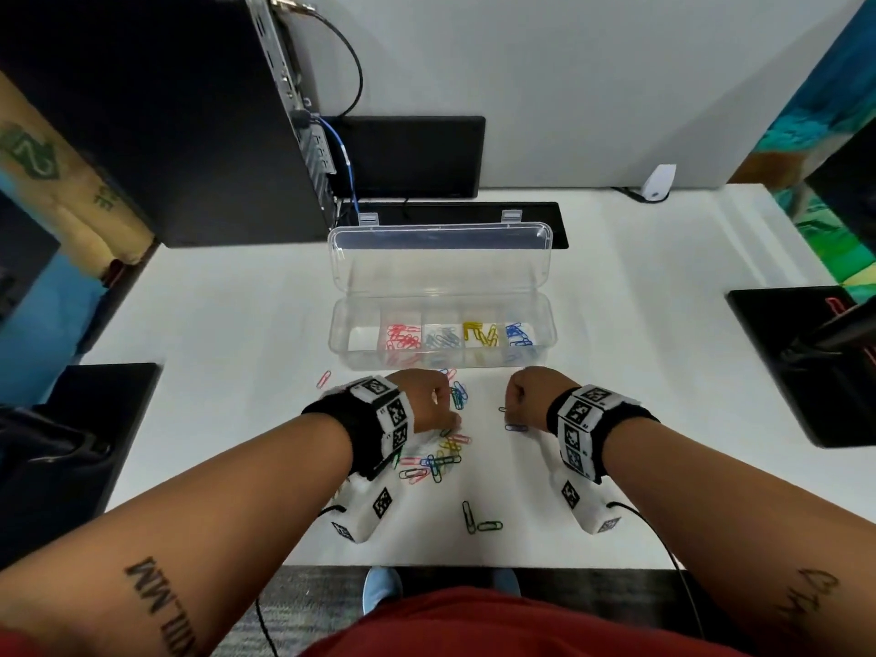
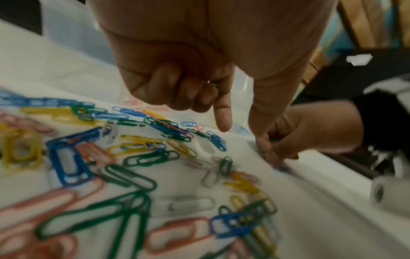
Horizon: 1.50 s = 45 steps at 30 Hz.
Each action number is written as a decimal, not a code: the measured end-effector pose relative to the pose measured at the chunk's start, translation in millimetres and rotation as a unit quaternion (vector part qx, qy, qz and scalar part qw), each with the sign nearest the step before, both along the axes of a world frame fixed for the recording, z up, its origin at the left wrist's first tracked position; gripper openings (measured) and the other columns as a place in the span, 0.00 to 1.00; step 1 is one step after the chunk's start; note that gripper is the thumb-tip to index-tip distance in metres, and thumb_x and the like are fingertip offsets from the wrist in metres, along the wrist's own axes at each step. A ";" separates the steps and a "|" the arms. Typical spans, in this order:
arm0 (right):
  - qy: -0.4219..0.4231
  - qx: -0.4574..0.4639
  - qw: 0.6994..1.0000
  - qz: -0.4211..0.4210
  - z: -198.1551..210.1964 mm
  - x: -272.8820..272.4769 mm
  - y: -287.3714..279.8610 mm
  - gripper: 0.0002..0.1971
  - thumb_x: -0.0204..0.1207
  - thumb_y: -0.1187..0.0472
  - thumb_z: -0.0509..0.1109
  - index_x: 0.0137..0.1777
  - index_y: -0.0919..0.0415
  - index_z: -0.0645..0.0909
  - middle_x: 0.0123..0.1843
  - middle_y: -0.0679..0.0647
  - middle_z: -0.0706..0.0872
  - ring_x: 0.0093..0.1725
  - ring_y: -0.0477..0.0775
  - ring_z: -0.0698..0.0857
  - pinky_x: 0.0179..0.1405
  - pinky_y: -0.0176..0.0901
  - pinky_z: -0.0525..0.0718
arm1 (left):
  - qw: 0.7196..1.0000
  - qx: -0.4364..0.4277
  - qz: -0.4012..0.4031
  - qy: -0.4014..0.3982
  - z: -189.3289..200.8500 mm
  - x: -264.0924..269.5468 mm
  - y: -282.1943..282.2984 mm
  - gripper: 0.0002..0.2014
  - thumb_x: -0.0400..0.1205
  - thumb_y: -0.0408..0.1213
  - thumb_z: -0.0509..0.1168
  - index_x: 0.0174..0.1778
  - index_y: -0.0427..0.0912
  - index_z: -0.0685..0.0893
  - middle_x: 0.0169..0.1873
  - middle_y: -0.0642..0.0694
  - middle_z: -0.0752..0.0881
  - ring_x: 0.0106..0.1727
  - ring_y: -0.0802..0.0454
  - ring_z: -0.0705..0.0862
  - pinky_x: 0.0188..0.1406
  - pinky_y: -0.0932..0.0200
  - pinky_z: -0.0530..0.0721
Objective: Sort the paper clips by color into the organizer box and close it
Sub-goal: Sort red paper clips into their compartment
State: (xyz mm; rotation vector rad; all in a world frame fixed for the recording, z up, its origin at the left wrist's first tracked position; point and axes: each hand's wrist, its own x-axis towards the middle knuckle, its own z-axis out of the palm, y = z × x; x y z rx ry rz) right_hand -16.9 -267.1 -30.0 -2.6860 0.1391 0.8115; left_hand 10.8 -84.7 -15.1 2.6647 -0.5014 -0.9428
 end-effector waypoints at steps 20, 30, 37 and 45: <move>0.181 0.329 0.918 -0.130 8.0 -37.6 7.1 0.11 0.77 0.73 0.57 0.36 0.62 0.75 0.37 0.60 0.80 0.33 0.53 0.78 0.28 0.38 0.78 | 0.991 0.041 -0.111 -0.062 -14.1 -6.5 -16.3 0.03 0.78 0.36 0.63 0.41 0.50 0.76 0.49 0.47 0.87 0.45 0.51 0.76 0.44 0.62 0.73; 0.130 0.101 0.951 0.264 18.2 -54.2 24.2 0.23 0.74 0.59 0.72 0.69 0.46 0.75 0.48 0.48 0.78 0.47 0.48 0.78 0.45 0.35 0.71 | 0.998 -0.025 -0.004 -0.049 -13.1 -4.7 -5.9 0.07 0.78 0.36 0.63 0.34 0.50 0.75 0.47 0.46 0.86 0.52 0.47 0.83 0.48 0.59 0.78; 0.095 0.053 0.928 0.357 1.7 -61.9 30.1 0.24 0.73 0.55 0.73 0.69 0.44 0.75 0.61 0.57 0.77 0.62 0.59 0.78 0.57 0.45 0.74 | 0.996 -0.072 0.055 -0.018 -4.6 -0.2 5.5 0.14 0.77 0.35 0.66 0.29 0.49 0.69 0.37 0.48 0.79 0.42 0.51 0.76 0.31 0.66 0.68; 0.039 0.084 0.938 0.335 -5.5 -59.7 28.5 0.13 0.73 0.55 0.72 0.58 0.53 0.83 0.48 0.47 0.71 0.53 0.54 0.78 0.46 0.38 0.68 | 0.995 -0.074 0.066 -0.018 -8.9 -10.2 8.6 0.15 0.76 0.35 0.65 0.27 0.50 0.69 0.28 0.56 0.73 0.37 0.54 0.73 0.31 0.66 0.69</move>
